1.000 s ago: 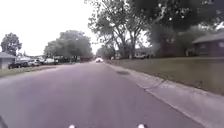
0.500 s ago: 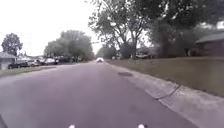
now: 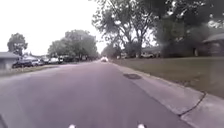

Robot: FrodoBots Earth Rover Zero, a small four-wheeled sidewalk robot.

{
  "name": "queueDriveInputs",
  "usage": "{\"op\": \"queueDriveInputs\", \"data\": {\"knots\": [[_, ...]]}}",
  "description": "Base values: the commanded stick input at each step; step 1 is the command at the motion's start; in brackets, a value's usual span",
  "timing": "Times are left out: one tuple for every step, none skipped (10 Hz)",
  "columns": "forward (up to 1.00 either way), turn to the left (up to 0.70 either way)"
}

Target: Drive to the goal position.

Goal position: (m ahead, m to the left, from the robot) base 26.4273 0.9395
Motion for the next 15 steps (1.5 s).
{"op": "queueDriveInputs", "data": {"knots": [[1.00, 0.02], [1.00, 0.40], [1.00, 0.40], [1.00, 0.40], [1.00, 0.40], [1.00, 0.40], [1.00, 0.18], [1.00, 0.01], [1.00, 0.00], [1.00, 0.00], [1.00, 0.00], [1.00, 0.00], [1.00, 0.00], [1.00, 0.00], [1.00, 0.00]]}}
